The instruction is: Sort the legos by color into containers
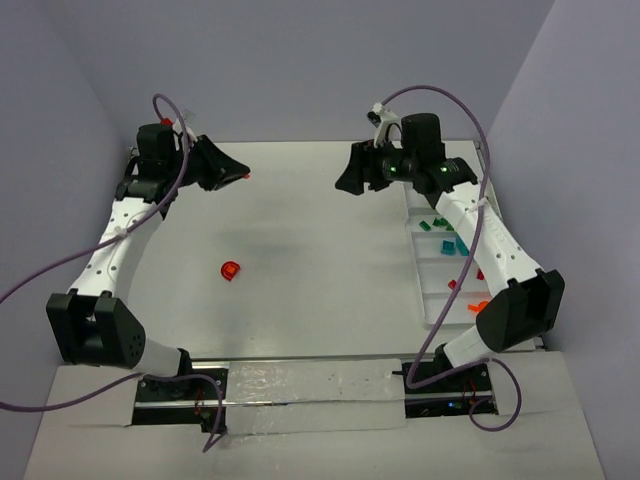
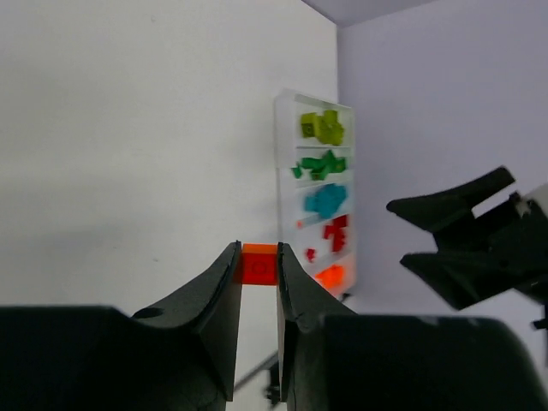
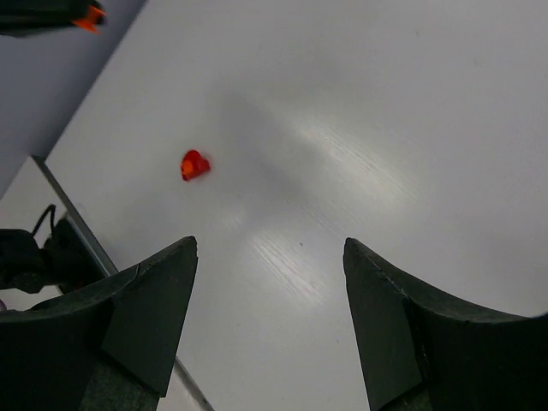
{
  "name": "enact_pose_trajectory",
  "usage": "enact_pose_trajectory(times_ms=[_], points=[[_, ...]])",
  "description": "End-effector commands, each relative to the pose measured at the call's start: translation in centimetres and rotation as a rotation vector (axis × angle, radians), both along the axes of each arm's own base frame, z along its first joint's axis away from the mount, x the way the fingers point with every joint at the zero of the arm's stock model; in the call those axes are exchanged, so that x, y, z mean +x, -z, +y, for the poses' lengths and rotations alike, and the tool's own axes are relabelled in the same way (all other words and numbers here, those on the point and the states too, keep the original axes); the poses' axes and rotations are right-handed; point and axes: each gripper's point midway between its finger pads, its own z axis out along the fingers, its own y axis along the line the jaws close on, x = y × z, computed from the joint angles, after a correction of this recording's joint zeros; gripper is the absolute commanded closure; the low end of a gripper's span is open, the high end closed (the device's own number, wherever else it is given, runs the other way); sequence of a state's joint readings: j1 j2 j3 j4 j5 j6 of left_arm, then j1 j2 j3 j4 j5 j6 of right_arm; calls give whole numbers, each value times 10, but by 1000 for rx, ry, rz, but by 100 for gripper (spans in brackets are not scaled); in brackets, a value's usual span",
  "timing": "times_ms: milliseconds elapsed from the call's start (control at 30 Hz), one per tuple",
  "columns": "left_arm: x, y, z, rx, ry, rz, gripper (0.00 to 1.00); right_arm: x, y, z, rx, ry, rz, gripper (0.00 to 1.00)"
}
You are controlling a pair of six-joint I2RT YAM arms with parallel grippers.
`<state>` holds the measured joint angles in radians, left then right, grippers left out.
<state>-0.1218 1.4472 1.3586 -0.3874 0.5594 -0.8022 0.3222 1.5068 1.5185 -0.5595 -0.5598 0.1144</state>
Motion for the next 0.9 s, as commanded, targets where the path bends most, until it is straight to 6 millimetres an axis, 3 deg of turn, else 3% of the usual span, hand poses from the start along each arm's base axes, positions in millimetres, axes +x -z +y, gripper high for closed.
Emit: enact_pose_trajectory(times_ms=[0,133,167,233,367,600,867], points=[[-4,4,-24,-237,-80,272,100,-2,-71,40,132,-44,-199,25],[-14,-9,-40,-298,-119,301,100,-11,-77,78,144,-76,-182,29],[-11,-8,-39,-293,-134,297,100,-11,-79,78,153,-66,-177,29],[-19,-14,-49,-340,-167,328,100,-13,-70,97,161,-86,-132,30],[-27,-10,-61,-403,-197,421,100,-14,-63,116,181,-99,-74,33],[-34,-7,-75,-478,-196,499,100,-4,-43,123,160,-51,-19,40],[-39,-4,-80,-532,-186,560,100,-7,-33,135,172,-91,25,43]])
